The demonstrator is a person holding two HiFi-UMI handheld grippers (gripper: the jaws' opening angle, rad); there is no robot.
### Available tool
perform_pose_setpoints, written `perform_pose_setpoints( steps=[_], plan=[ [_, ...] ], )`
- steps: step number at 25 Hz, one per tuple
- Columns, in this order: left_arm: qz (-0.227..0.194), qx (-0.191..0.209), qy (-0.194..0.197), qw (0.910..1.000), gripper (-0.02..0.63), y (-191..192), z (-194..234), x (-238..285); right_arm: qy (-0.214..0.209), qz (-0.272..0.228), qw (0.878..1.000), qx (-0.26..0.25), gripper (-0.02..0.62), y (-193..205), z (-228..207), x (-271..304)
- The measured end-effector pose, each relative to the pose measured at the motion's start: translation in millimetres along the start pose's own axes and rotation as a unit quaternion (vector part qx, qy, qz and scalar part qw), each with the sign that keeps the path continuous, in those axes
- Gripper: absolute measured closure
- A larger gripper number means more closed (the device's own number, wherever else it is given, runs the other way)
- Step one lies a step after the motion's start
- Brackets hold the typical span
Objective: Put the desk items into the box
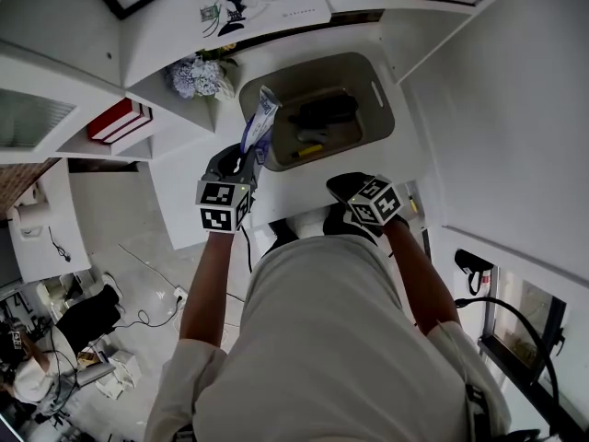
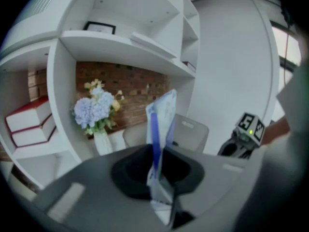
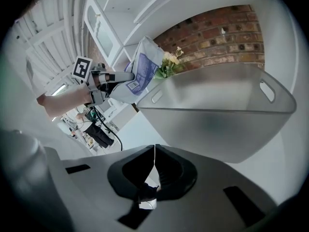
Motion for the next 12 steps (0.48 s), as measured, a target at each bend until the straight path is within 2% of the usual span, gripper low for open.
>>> perform_pose_setpoints(
  steps=[12],
  plan=[
    [0.024,0.080,0.046,0.9955,0.568,-31,-41,50,0.030,-0.028,0.999,0.036,0.592,10,-27,-20]
  ],
)
Point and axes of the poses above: the fingertips, and each gripper's own axes: x forward along the fingers, z to its left, y out of its underside, the point moved 3 cm from there along -x, backward along the fingers, and after that the axes turned 13 degrees about -x, right-handed, at the moved point
